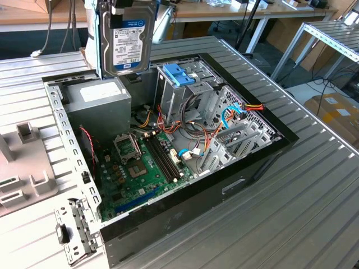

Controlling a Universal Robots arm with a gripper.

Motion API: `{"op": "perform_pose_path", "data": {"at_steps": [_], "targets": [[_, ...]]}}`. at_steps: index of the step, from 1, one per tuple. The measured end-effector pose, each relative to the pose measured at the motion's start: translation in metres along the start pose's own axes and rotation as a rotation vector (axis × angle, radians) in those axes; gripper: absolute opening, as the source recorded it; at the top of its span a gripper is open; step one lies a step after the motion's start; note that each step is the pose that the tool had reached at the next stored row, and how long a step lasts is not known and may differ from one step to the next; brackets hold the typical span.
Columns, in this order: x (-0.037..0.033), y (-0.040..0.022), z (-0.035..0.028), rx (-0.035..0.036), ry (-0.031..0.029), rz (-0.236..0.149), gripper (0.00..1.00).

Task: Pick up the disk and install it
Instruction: 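Pick up the disk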

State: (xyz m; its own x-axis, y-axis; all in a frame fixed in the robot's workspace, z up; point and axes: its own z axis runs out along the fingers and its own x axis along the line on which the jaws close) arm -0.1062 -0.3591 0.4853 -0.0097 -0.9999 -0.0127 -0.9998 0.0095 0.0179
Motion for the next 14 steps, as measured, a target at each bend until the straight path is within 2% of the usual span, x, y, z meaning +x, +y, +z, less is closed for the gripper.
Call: {"op": "perform_pose_path", "data": {"at_steps": [14], "targets": [[0.0071, -0.0108, 0.0007, 0.0000, -0.0001, 0.000, 0.37]]}}
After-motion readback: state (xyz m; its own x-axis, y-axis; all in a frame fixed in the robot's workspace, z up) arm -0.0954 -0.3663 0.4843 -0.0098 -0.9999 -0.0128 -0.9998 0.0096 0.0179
